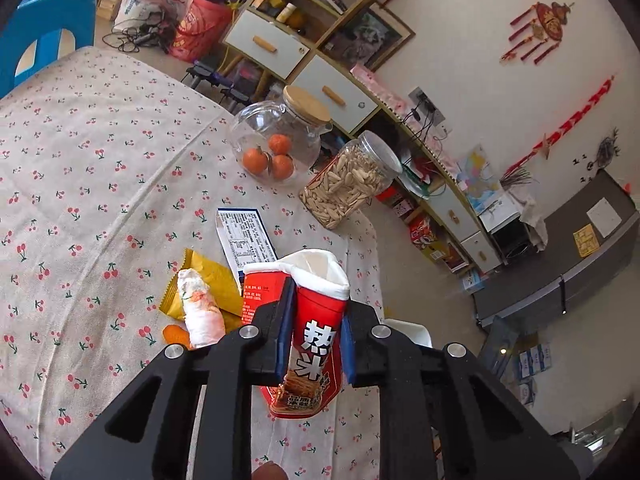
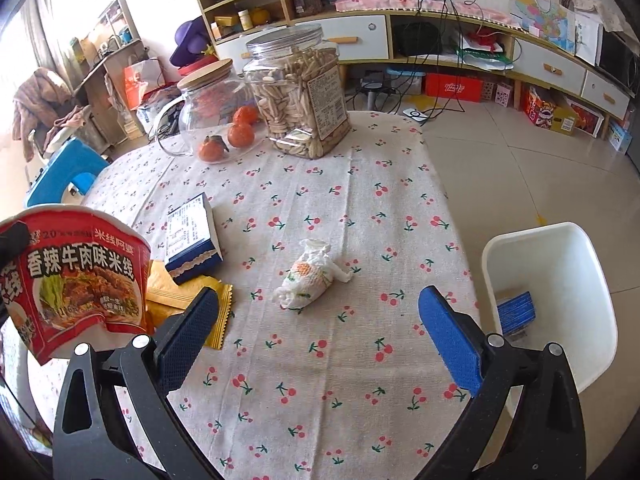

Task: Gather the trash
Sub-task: 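Grasp the white tissue with the right tool while the left tool holds the noodle cup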

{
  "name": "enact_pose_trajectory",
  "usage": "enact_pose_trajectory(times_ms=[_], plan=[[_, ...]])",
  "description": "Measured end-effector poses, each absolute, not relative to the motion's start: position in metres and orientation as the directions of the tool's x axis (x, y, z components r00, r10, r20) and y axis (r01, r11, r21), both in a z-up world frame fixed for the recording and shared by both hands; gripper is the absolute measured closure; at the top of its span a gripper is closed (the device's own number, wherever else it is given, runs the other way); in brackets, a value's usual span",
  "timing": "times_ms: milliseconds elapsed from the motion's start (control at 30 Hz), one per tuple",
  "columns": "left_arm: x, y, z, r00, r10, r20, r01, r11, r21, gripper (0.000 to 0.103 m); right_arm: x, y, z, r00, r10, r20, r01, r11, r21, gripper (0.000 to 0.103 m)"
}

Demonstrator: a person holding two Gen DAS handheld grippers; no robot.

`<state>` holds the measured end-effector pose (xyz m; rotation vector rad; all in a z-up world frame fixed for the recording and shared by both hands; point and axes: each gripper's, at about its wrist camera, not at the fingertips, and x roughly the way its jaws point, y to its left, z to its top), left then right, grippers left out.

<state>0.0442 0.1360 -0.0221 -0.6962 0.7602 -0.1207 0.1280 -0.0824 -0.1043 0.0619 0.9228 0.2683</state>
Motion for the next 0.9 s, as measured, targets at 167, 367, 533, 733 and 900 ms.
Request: enact_pose_trajectory(times_ms=[167,367,533,733,900], plan=[[0.03,0.165,-0.003,0.764,-0.265,-0.588,-0.178,0.789,-0.587,0.083,0.125,-0.056,-0.106,0.557,0.297,-0.776,-0.259,0.949,0.177,0.007],[0.017,0.202,-0.005,0.768,-0.136,-0.625,-0.285,0.802,-0.525,0.083,0.119,-0.016,-0.104,0.511,0.404,-0.758,-0.386,0.897,0.218,0.007],[0.009,0.225,-0.01,0.766,-0.09,-0.636,-0.332,0.793,-0.511,0.083,0.106,0.041,-0.109,0.441,0.468,-0.766,-0.52,0.829,0.207,0.007],[0.002,0.24,-0.006,0.777,-0.069,-0.625,-0.341,0.789,-0.511,0.083,0.102,0.085,-0.13,0.401,0.419,-0.815,-0.569,0.811,0.138,0.008],[-0.001,0.247,-0.007,0.779,-0.072,-0.623,-0.348,0.777,-0.524,0.083,0.105,0.087,-0.14,0.371,0.428,-0.824,-0.573,0.804,0.159,0.054]])
